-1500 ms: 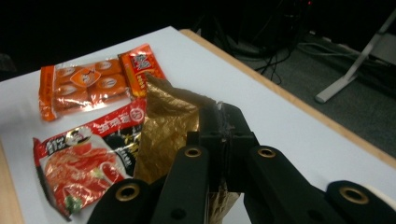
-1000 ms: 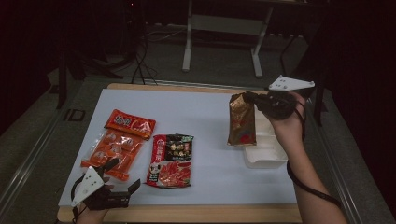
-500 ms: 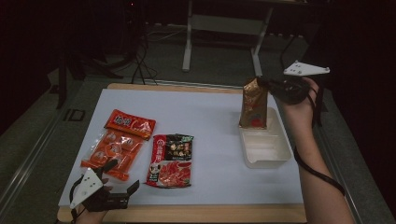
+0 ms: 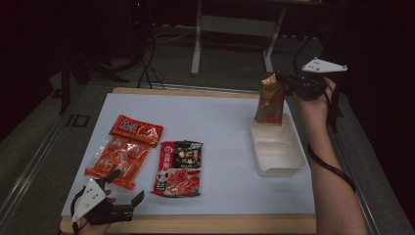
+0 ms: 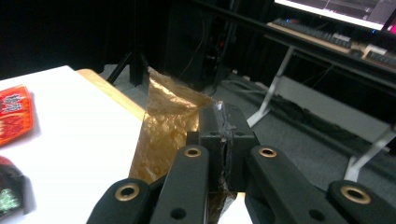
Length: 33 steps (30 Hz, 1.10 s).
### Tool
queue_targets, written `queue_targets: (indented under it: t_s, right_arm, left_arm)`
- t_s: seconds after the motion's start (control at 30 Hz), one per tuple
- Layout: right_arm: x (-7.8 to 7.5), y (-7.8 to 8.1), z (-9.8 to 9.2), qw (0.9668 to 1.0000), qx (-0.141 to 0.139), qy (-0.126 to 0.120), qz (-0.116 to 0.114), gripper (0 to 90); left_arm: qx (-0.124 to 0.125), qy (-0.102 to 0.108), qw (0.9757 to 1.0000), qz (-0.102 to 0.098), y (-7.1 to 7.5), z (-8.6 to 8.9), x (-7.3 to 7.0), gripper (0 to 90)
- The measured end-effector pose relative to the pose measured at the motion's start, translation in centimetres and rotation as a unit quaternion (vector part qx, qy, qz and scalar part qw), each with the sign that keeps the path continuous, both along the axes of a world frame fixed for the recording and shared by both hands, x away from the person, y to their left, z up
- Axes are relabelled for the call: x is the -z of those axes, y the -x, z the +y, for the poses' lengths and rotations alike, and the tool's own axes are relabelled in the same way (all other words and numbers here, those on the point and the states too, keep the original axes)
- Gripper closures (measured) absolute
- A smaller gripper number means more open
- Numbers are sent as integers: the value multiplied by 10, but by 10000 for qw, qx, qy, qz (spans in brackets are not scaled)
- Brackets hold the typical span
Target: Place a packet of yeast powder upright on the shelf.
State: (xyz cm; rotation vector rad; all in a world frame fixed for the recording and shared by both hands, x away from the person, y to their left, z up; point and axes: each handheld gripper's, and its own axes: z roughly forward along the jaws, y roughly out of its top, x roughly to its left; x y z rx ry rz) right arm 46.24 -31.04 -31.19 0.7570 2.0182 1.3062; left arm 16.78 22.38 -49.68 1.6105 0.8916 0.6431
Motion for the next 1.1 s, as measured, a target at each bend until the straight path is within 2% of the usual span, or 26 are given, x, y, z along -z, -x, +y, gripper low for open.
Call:
queue_targets:
  t_s: [0.2,0.27,0.37,0.57,0.63,0.7,1.0,1.1]
  right_arm:
    - [12,-11,-5,9999,93,58,-67,882]
    - [17,-15,-8,10000,65,-46,-52,883]
    - [24,-20,-10,9999,73,-66,-96,883]
    - [37,-29,-14,9998,96,69,-169,883]
    - [41,-32,-15,9999,81,-21,-117,882]
    - [45,-34,-15,9998,130,32,-154,882]
    - [65,-38,-16,9999,89,-32,102,879]
    - [69,-38,-16,9996,91,-142,215,879]
  left_arm:
    - [-38,-14,10000,23,2,1,1,3]
    - [-49,-23,10000,32,2,1,1,3]
    - [-49,-31,10000,28,3,1,1,3]
    - [-67,-27,10000,52,2,0,2,3]
    - [-52,-48,10000,58,2,-1,2,3]
    - [-44,-61,9999,68,1,-2,2,3]
    - [-43,-73,9999,84,1,-2,3,3]
    - [-28,-87,9999,71,1,-2,3,3]
